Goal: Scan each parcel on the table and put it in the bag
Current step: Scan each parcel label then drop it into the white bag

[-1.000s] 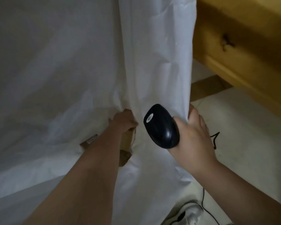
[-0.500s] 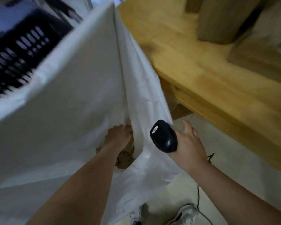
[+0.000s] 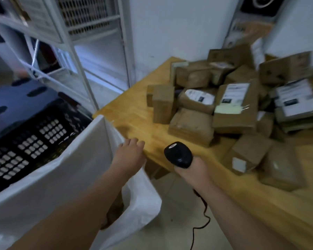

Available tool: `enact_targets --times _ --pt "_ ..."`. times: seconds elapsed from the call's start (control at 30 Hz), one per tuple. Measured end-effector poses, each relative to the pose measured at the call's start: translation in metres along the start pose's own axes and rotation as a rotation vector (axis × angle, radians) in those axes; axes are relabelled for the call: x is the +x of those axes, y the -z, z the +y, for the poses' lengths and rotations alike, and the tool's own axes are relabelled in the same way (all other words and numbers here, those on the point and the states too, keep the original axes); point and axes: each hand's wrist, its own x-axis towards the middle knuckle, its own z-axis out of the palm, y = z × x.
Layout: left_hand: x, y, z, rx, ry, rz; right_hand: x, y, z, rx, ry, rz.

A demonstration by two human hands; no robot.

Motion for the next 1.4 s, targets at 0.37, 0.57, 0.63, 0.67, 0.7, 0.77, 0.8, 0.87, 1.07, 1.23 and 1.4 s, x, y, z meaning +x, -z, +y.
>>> enact_targets --times 0.37,0.57,0.63,0.67,0.7,0.77,0.8,0.87,1.07,1.23,1.4 --pt "0.044 0.056 0.156 -0.084 -0.278 0.137 -0.022 0.14 0.053 0.236 -0.025 0.352" --pt "0.079 0.059 0.199 -0.219 -0.262 0.063 -0.005 0.179 0.055 0.605 -0.034 0.527" --pt "0.098 0.056 0.203 -0.274 -0.22 0.021 0.012 0.187 0.054 0.606 -0.066 0.548" --pt "0.106 0.054 0.204 -0.281 -0.211 0.007 0.021 0.19 0.053 0.576 -0.08 0.541" --pt "0.115 0.052 0.205 -0.293 -0.197 -0.007 0.032 0.191 0.053 0.532 -0.089 0.541" --pt "0.129 0.05 0.207 -0.359 -0.158 -0.05 0.054 0.193 0.051 0.473 -0.09 0.554" --pt "0.135 0.049 0.209 -0.42 -0.138 -0.088 0.064 0.194 0.049 0.456 -0.092 0.561" --pt "0.146 0.048 0.212 -0.604 -0.089 -0.185 0.083 0.195 0.045 0.444 -0.117 0.557" --pt "0.167 0.037 0.215 -1.008 0.084 -0.338 0.112 0.191 0.05 0.505 -0.211 0.494" --pt "0.179 0.027 0.21 -1.132 0.159 -0.378 0.116 0.19 0.058 0.732 -0.195 0.458" --pt "0.174 0.032 0.211 -1.445 0.232 -0.378 0.1 0.2 0.058 0.717 -0.106 0.512"
